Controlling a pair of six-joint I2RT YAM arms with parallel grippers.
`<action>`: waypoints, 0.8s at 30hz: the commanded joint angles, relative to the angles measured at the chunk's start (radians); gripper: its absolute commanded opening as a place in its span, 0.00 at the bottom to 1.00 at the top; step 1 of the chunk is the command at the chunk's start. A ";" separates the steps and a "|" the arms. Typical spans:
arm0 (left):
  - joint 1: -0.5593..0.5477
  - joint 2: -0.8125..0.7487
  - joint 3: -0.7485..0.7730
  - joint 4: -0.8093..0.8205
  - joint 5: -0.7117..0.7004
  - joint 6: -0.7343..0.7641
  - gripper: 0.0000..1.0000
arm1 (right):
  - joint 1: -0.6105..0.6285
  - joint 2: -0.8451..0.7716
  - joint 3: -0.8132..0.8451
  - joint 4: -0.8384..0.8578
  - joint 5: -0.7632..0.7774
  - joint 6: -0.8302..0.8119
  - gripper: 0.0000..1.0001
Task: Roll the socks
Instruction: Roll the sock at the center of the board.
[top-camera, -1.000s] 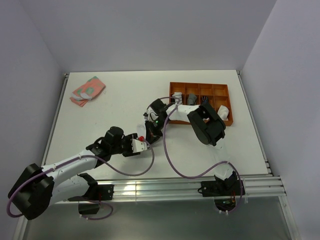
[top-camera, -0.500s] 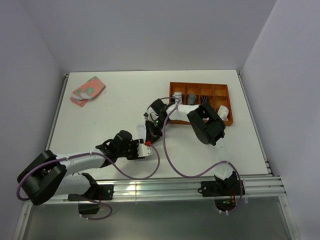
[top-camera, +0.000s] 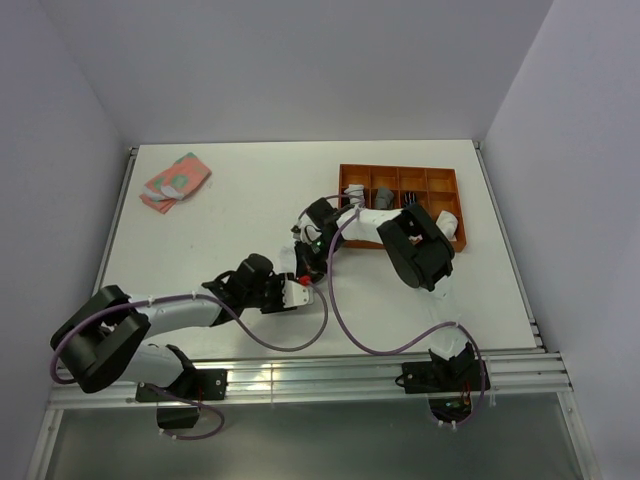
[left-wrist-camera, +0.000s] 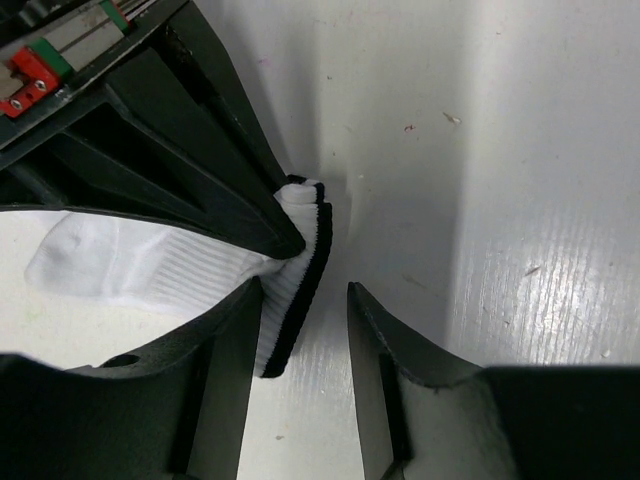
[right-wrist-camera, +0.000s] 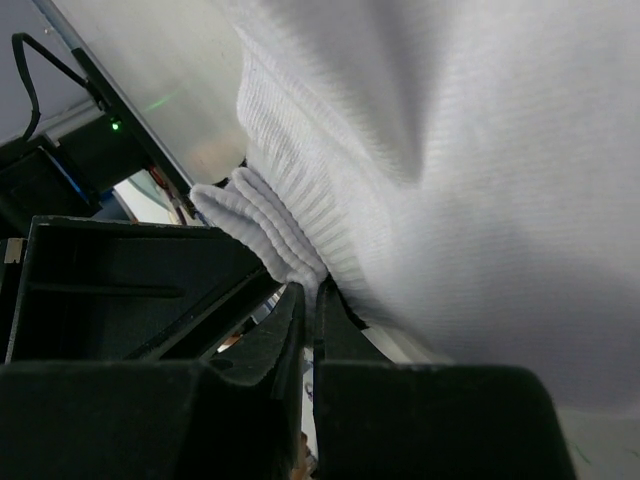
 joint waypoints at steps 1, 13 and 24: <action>-0.003 0.032 0.040 -0.033 0.007 0.004 0.45 | 0.002 -0.037 -0.033 -0.031 0.024 -0.046 0.00; -0.001 0.095 0.117 -0.145 0.051 0.029 0.36 | 0.004 -0.036 -0.013 -0.053 0.035 -0.077 0.00; 0.022 0.126 0.158 -0.270 0.079 0.047 0.08 | 0.002 -0.034 0.012 -0.067 0.050 -0.092 0.00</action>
